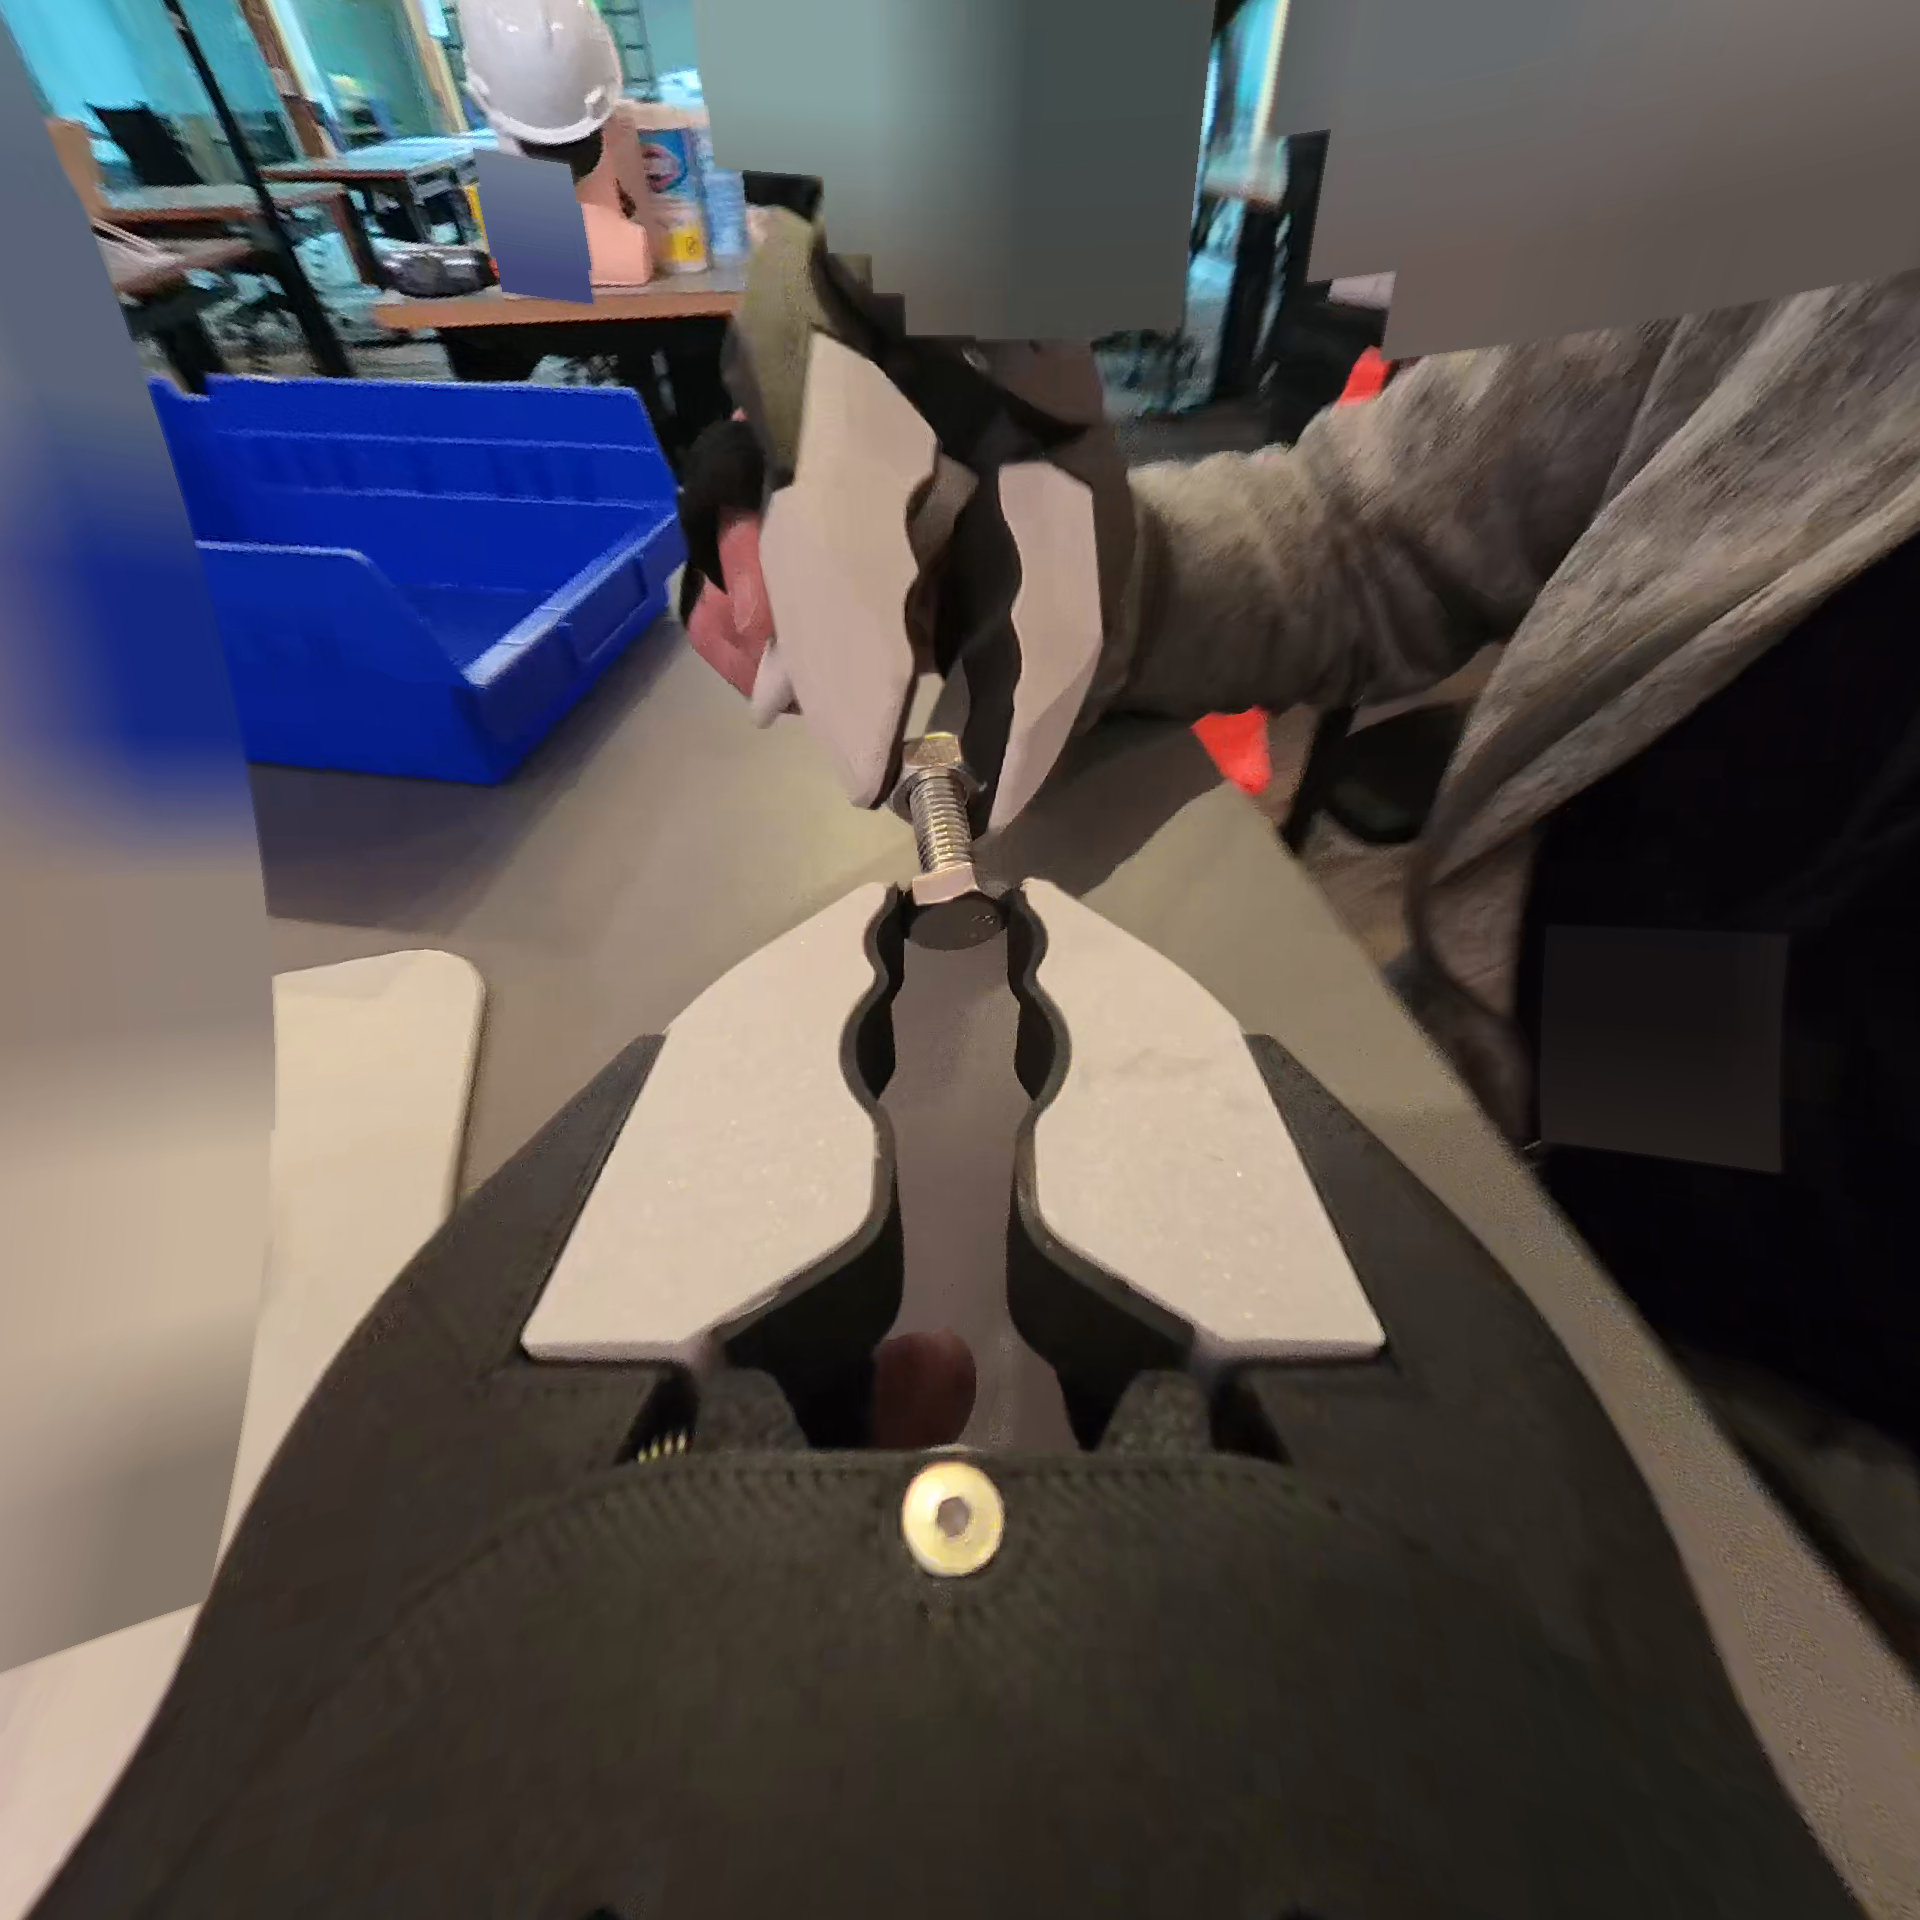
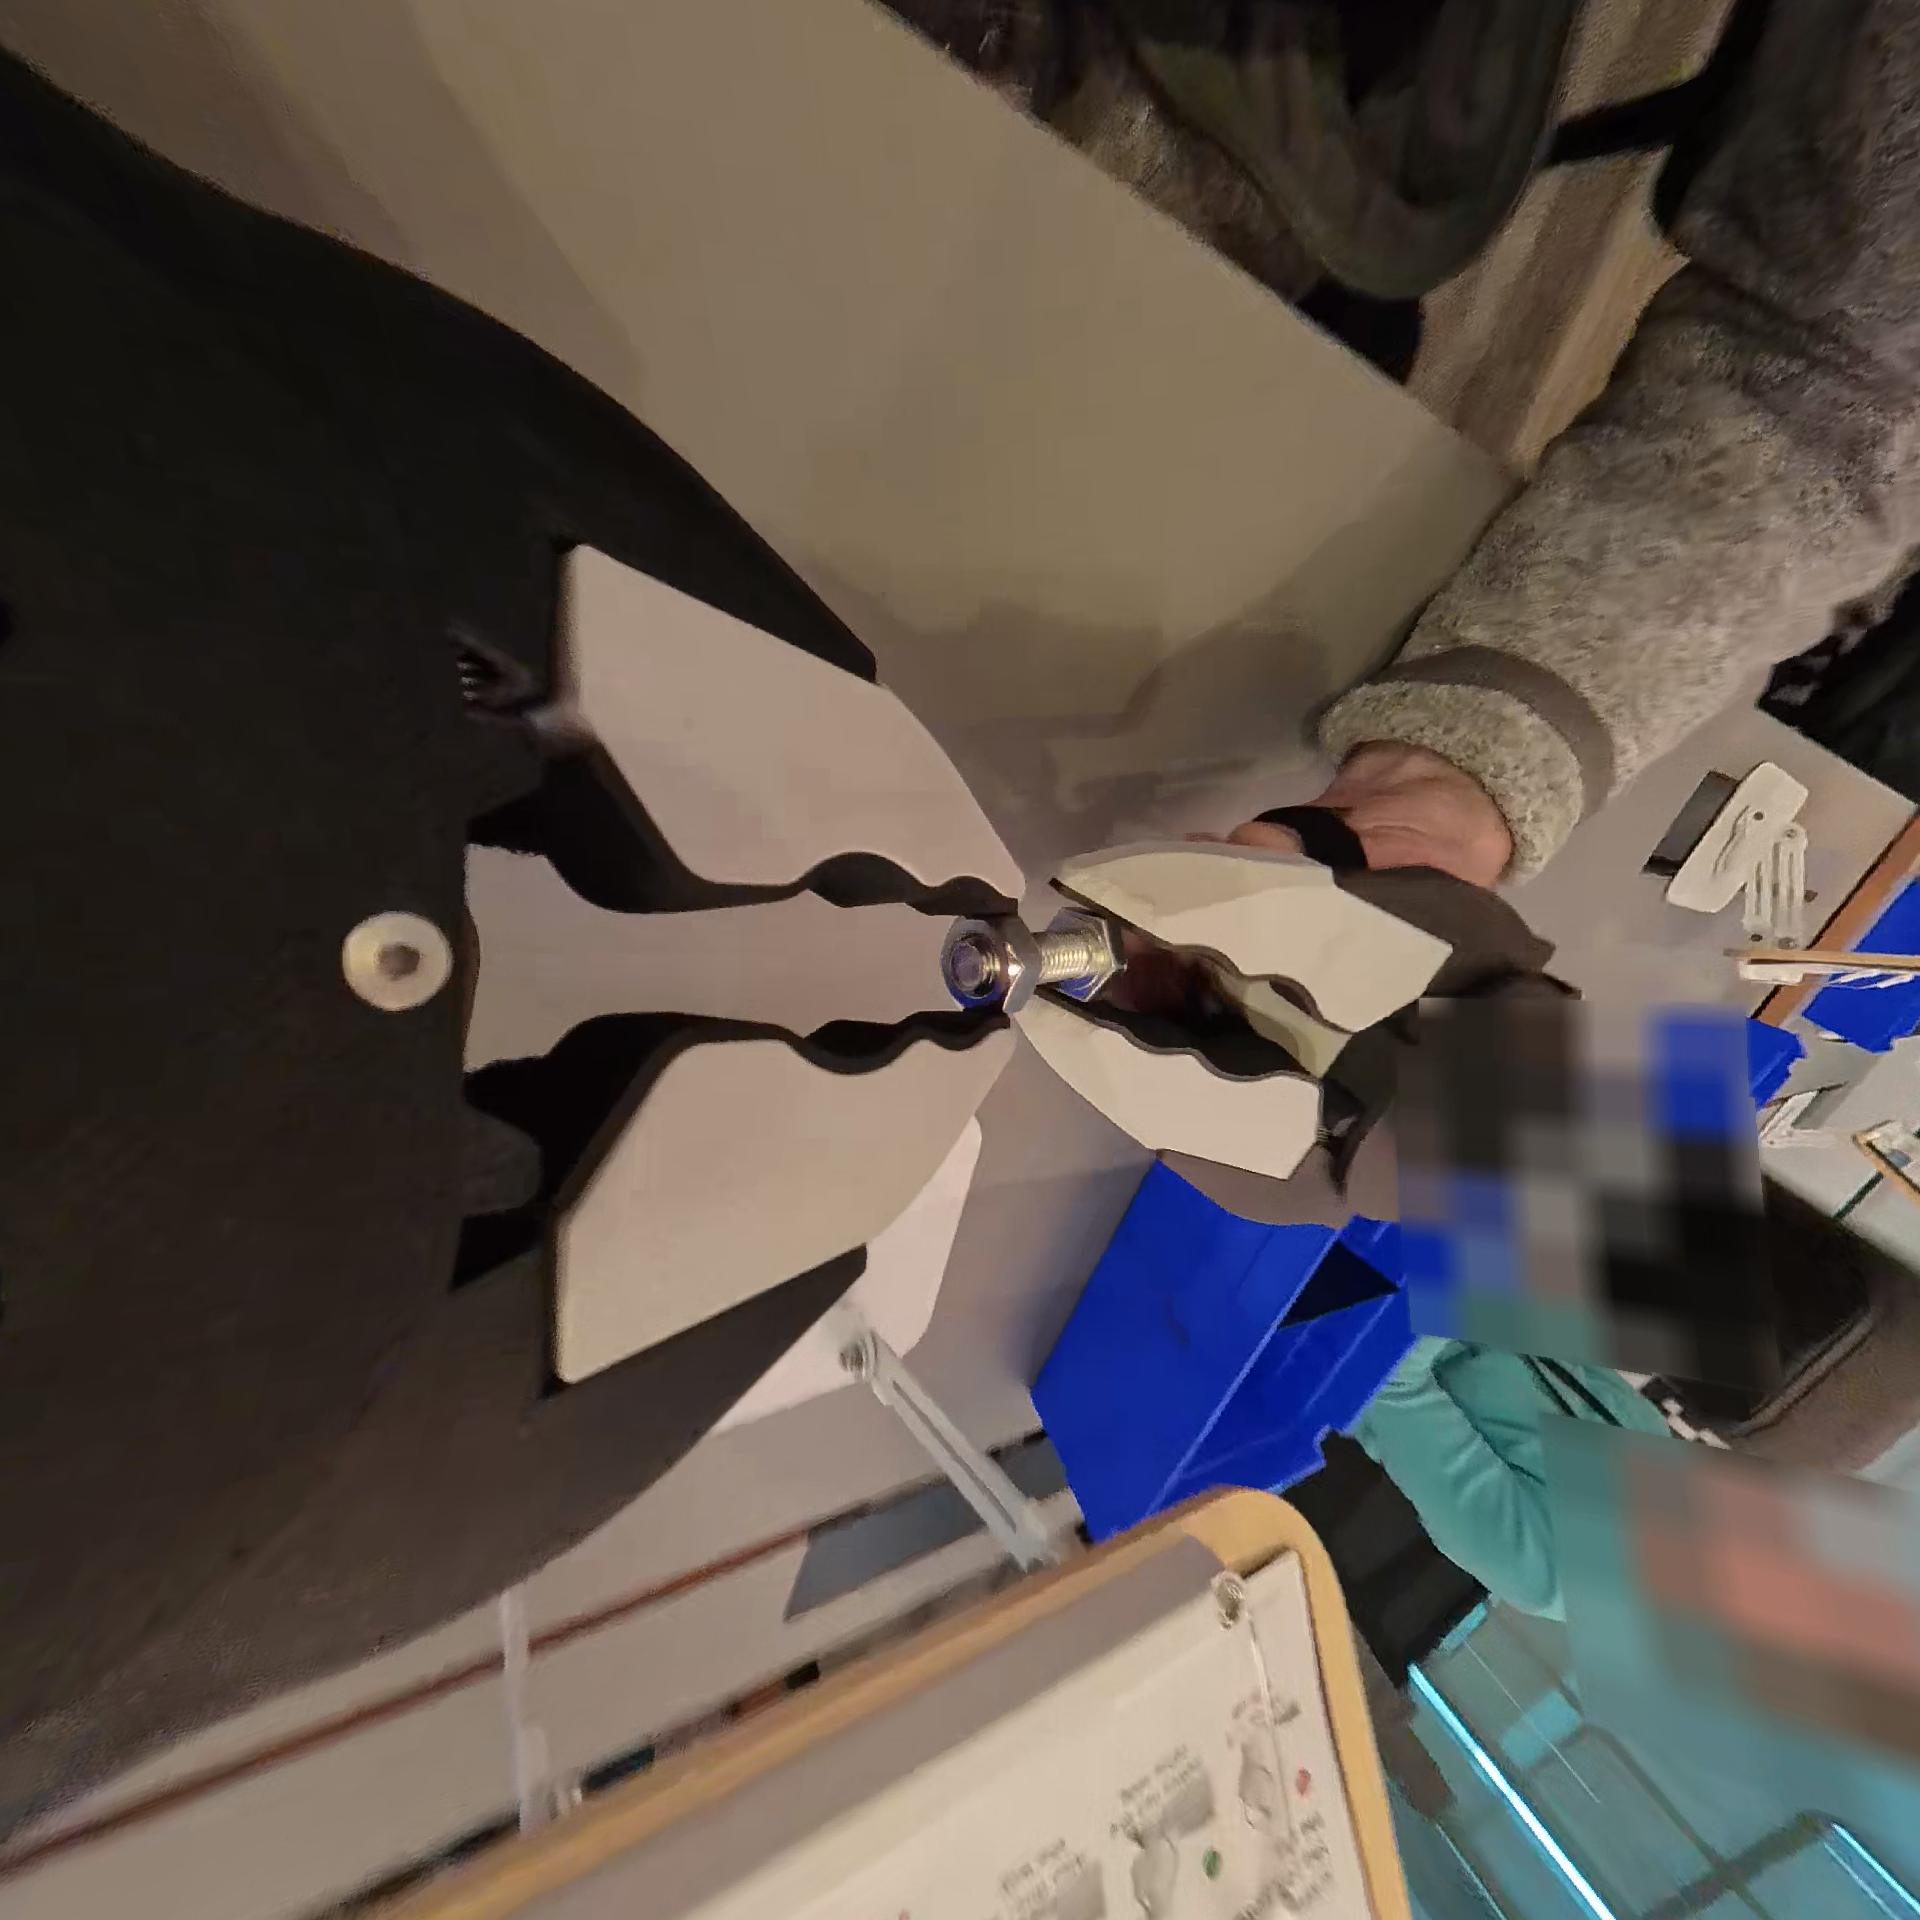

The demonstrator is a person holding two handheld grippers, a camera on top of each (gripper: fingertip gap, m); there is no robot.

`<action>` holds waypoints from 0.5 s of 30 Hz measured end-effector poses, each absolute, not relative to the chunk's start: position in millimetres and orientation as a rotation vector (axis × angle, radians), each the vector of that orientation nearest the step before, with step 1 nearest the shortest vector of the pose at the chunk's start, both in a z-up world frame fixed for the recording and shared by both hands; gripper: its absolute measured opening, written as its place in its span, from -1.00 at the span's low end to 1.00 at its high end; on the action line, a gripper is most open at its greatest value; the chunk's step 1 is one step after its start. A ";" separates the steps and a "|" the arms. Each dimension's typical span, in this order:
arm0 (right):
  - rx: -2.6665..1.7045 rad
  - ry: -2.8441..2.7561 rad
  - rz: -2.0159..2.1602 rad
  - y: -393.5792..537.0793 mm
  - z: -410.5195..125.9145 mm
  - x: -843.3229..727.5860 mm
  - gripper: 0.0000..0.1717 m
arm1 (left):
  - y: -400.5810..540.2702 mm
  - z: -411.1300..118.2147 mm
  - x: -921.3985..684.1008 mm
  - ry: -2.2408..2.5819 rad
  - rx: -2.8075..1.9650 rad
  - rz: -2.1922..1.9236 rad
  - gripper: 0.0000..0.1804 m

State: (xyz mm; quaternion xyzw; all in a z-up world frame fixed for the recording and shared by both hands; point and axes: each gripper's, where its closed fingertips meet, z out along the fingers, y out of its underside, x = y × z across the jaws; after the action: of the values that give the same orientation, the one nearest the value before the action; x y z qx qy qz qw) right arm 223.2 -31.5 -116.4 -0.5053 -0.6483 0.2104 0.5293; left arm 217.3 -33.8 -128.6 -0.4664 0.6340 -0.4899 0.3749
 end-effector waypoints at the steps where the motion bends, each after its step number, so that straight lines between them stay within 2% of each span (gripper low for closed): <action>1: -1.241 -1.531 0.561 -30.6 -117.4 223.7 -0.80 | -31.5 -130.1 218.0 1.644 -1.163 -1.142 -0.80; 11: -1.696 -1.111 1.286 -8.7 -129.5 227.1 -0.80 | 7.7 -134.3 217.3 1.662 -0.652 0.352 -0.79; 15: -1.753 -1.011 1.435 -5.6 -135.9 227.7 -0.80 | 11.4 -138.4 217.2 1.658 -0.575 0.522 -0.79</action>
State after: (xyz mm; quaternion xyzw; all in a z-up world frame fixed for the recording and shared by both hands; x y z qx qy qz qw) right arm 227.7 -5.6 -135.9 -0.6684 -0.3854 0.5473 0.3243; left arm 217.2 11.4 -138.4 -0.2492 0.7178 0.2261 0.6096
